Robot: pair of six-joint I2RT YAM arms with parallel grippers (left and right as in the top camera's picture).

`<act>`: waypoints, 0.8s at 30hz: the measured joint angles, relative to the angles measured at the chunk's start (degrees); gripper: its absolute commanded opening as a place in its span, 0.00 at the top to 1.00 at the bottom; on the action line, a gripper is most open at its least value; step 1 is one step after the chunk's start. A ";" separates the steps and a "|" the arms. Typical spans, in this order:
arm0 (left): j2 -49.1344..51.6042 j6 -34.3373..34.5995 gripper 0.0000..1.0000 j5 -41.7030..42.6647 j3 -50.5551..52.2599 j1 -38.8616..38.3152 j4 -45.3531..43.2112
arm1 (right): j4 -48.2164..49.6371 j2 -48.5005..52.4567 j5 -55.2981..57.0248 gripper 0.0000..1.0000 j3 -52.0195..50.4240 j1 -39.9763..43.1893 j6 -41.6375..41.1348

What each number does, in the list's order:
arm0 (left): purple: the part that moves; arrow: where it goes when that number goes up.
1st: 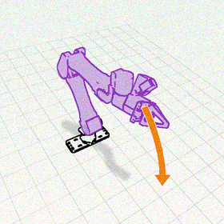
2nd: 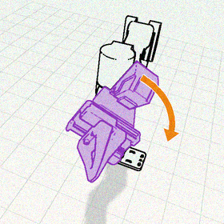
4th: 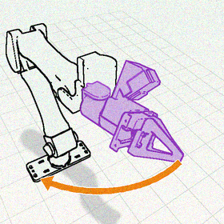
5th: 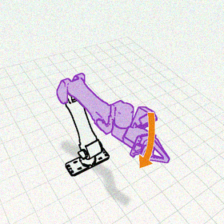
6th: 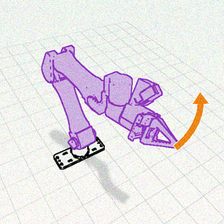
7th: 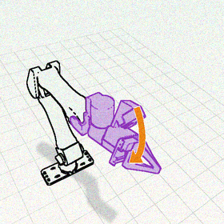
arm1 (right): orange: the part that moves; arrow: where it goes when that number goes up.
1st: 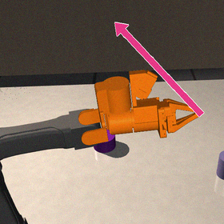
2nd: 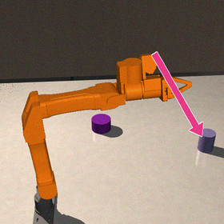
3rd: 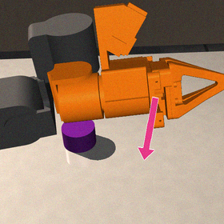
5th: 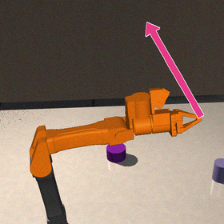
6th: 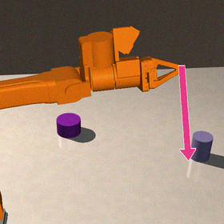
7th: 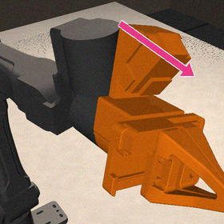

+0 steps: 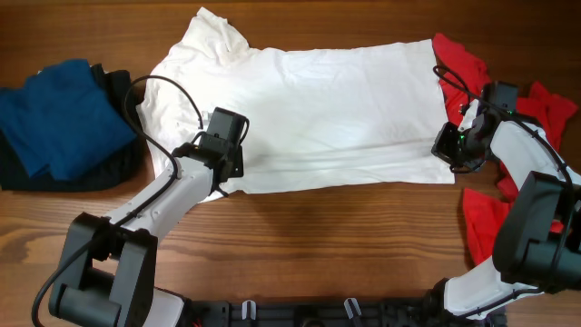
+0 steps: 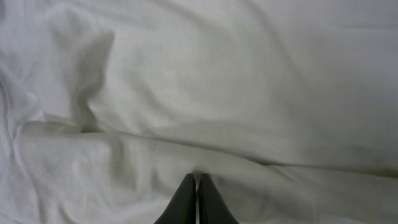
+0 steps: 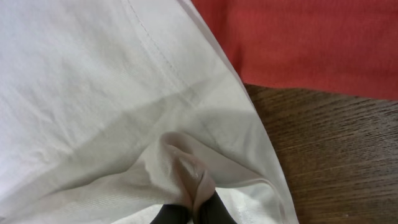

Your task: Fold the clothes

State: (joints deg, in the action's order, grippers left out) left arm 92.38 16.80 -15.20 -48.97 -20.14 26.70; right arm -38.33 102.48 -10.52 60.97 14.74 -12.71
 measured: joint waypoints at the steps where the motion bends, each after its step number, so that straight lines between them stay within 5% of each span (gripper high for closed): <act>1: 0.00 -0.11 0.80 0.02 0.00 0.00 0.81 | 0.00 0.00 0.00 0.96 0.00 0.00 0.00; 11: -0.02 0.02 0.73 6.23 -0.09 0.00 6.97 | -0.20 0.00 -0.02 0.96 0.00 0.00 0.00; 16: -0.02 -0.07 0.93 8.28 -0.09 0.00 7.45 | -0.98 0.00 -0.02 0.96 0.00 0.00 0.00; 24: -0.02 0.02 0.84 9.14 -0.09 0.00 9.05 | -1.29 0.00 -0.04 0.96 0.00 0.00 0.00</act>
State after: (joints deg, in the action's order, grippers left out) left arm 92.36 16.82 -6.07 -49.06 -20.14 35.75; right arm -39.62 102.48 -10.57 60.97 14.74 -12.71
